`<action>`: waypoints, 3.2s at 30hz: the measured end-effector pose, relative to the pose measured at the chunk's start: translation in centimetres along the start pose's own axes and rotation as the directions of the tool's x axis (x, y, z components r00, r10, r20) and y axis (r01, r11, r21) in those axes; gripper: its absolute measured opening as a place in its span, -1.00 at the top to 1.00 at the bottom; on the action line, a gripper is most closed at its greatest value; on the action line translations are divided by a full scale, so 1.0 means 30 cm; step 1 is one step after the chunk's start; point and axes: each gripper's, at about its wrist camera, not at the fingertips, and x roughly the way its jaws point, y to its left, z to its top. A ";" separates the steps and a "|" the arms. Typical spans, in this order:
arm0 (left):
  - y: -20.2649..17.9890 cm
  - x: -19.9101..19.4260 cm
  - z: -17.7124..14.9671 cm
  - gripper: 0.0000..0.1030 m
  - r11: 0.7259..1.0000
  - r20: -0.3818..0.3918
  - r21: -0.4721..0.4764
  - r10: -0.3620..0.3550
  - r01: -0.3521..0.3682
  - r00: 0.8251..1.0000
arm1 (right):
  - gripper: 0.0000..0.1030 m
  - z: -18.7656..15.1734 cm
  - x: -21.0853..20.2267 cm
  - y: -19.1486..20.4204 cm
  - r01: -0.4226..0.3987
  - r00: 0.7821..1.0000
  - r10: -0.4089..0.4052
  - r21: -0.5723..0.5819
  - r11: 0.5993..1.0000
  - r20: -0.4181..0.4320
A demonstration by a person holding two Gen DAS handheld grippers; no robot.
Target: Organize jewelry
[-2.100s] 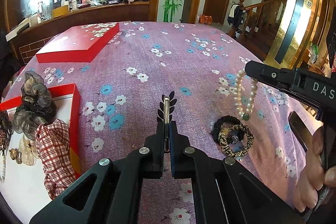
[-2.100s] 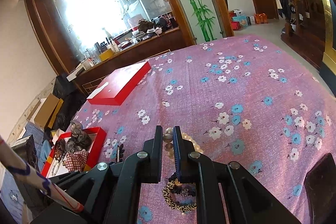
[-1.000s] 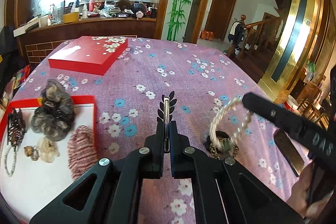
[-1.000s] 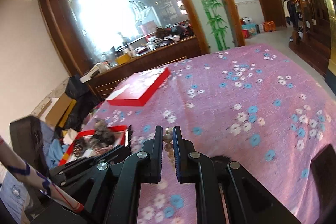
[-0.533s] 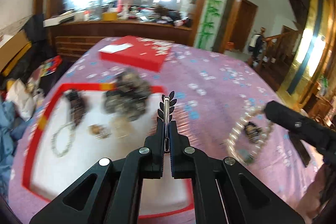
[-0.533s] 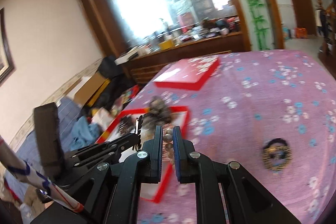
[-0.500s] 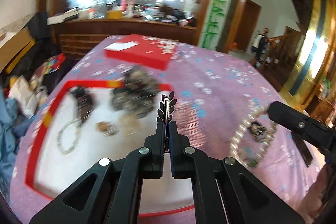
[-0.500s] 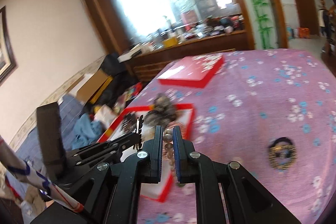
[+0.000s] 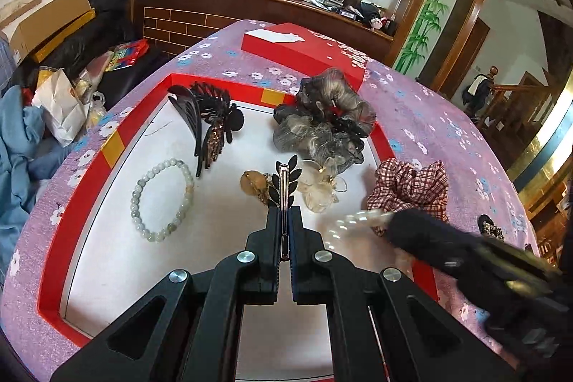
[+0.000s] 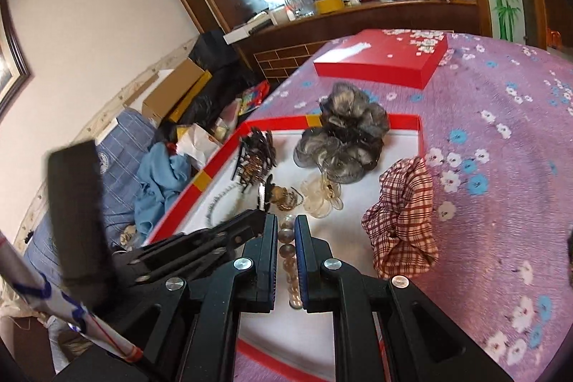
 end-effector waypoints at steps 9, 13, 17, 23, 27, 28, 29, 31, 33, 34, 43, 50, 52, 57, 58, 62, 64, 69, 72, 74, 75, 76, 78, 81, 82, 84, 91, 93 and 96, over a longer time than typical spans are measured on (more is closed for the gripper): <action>0.015 0.024 0.004 0.93 0.999 -0.012 -0.008 0.047 -0.047 0.999 | 0.79 -0.010 0.045 -0.027 0.071 0.997 -0.072 -0.044 0.997 -0.008; 0.031 0.033 0.007 0.93 0.997 -0.018 -0.022 0.070 -0.071 0.997 | 0.79 -0.011 0.050 -0.043 0.089 0.996 -0.090 -0.040 0.995 -0.016; 0.032 0.048 0.007 0.93 0.996 -0.035 -0.020 0.083 -0.083 0.996 | 0.79 -0.010 0.048 -0.053 0.092 0.995 -0.093 -0.039 0.995 -0.019; 0.036 0.054 0.006 0.93 0.995 -0.039 -0.024 0.092 -0.093 0.995 | 0.79 -0.015 0.051 -0.043 0.107 0.994 -0.108 -0.055 0.993 -0.016; 0.039 0.054 0.005 0.93 0.995 -0.038 -0.025 0.094 -0.095 0.995 | 0.79 -0.013 0.049 -0.054 0.111 0.994 -0.112 -0.048 0.993 -0.013; 0.040 0.054 0.006 0.93 0.995 -0.039 -0.027 0.093 -0.094 0.995 | 0.79 -0.013 0.049 -0.056 0.112 0.994 -0.113 -0.046 0.993 -0.012; 0.038 0.054 0.006 0.93 0.995 -0.039 -0.027 0.092 -0.093 0.995 | 0.79 -0.013 0.049 -0.059 0.112 0.994 -0.113 -0.043 0.993 -0.014; 0.041 0.052 0.006 0.93 0.995 -0.038 -0.034 0.092 -0.093 0.995 | 0.79 -0.012 0.053 -0.067 0.110 0.994 -0.110 -0.034 0.993 -0.019; 0.047 0.050 0.006 0.93 0.995 -0.037 -0.041 0.095 -0.096 0.995 | 0.79 -0.013 0.055 -0.072 0.107 0.994 -0.108 -0.028 0.994 -0.024; 0.049 0.050 0.006 0.93 0.995 -0.038 -0.044 0.093 -0.094 0.995 | 0.79 -0.013 0.054 -0.073 0.107 0.994 -0.107 -0.025 0.994 -0.025; 0.048 0.050 0.005 0.93 0.995 -0.038 -0.040 0.094 -0.095 0.995 | 0.78 -0.014 0.055 -0.078 0.103 0.994 -0.104 -0.018 0.994 -0.027; 0.035 0.052 0.003 0.93 0.994 -0.034 -0.028 0.106 -0.107 0.994 | 0.76 -0.017 0.051 -0.079 0.095 0.995 -0.095 -0.011 0.995 -0.027; 0.031 0.051 0.002 0.93 0.994 -0.032 -0.023 0.106 -0.107 0.994 | 0.76 -0.017 0.046 -0.077 0.094 0.995 -0.094 -0.010 0.995 -0.020; 0.027 0.048 0.000 0.93 0.994 -0.028 -0.020 0.110 -0.111 0.994 | 0.76 -0.018 0.051 -0.076 0.094 0.995 -0.094 -0.014 0.995 -0.024; 0.028 0.049 0.000 0.93 0.994 -0.028 -0.019 0.112 -0.112 0.993 | 0.76 -0.018 0.052 -0.076 0.094 0.995 -0.094 -0.013 0.995 -0.024; 0.027 0.046 0.000 0.93 0.993 -0.026 -0.017 0.112 -0.113 0.993 | 0.76 -0.018 0.051 -0.077 0.095 0.995 -0.095 -0.013 0.995 -0.024; 0.026 0.043 0.001 0.93 0.993 -0.024 -0.016 0.114 -0.115 0.993 | 0.76 -0.018 0.053 -0.077 0.094 0.995 -0.094 -0.013 0.996 -0.027; 0.027 0.043 0.003 0.93 0.993 -0.025 -0.017 0.116 -0.116 0.993 | 0.76 -0.018 0.055 -0.076 0.094 0.995 -0.094 -0.017 0.995 -0.028; 0.028 0.042 0.002 0.86 0.993 -0.023 -0.016 0.116 -0.117 0.993 | 0.76 -0.018 0.056 -0.075 0.094 0.995 -0.094 -0.017 0.995 -0.030; 0.029 0.039 0.003 0.63 0.993 -0.018 -0.017 0.118 -0.119 0.993 | 0.76 -0.018 0.056 -0.074 0.093 0.995 -0.093 -0.018 0.996 -0.031; 0.030 0.036 0.002 0.61 0.993 -0.015 -0.017 0.119 -0.120 0.993 | 0.76 -0.019 0.057 -0.074 0.093 0.995 -0.094 -0.019 0.995 -0.031; 0.031 0.034 0.002 0.60 0.993 -0.012 -0.017 0.120 -0.120 0.993 | 0.76 -0.019 0.057 -0.073 0.094 0.995 -0.094 -0.019 0.995 -0.030; 0.031 0.033 0.002 0.60 0.993 -0.013 -0.017 0.120 -0.120 0.993 | 0.76 -0.018 0.056 -0.073 0.093 0.995 -0.094 -0.019 0.995 -0.029; 0.031 0.027 0.003 0.54 0.993 -0.005 -0.020 0.118 -0.118 0.993 | 0.76 -0.017 0.052 -0.072 0.091 0.995 -0.092 -0.021 0.996 -0.024; 0.029 0.029 0.002 0.42 0.992 -0.001 -0.019 0.123 -0.123 0.992 | 0.76 -0.016 0.047 -0.069 0.092 0.996 -0.093 -0.024 0.995 -0.017; 0.024 0.021 0.002 0.30 0.991 0.013 -0.017 0.130 -0.129 0.991 | 0.76 -0.014 0.033 -0.059 0.094 0.996 -0.094 -0.038 0.995 0.001; 0.032 -0.005 0.007 -0.10 0.983 0.064 -0.042 0.184 -0.181 0.981 | 0.21 -0.002 -0.064 -0.023 0.128 0.989 -0.122 -0.073 0.989 0.083; 0.046 -0.016 0.013 -0.10 0.979 0.076 -0.068 0.199 -0.194 0.977 | -0.03 -0.009 -0.126 -0.019 0.134 0.985 -0.127 -0.053 0.990 0.120; 0.062 -0.059 0.012 -0.11 0.970 0.101 -0.086 0.237 -0.229 0.966 | -0.02 -0.042 -0.210 -0.007 0.147 0.981 -0.139 -0.047 0.988 0.134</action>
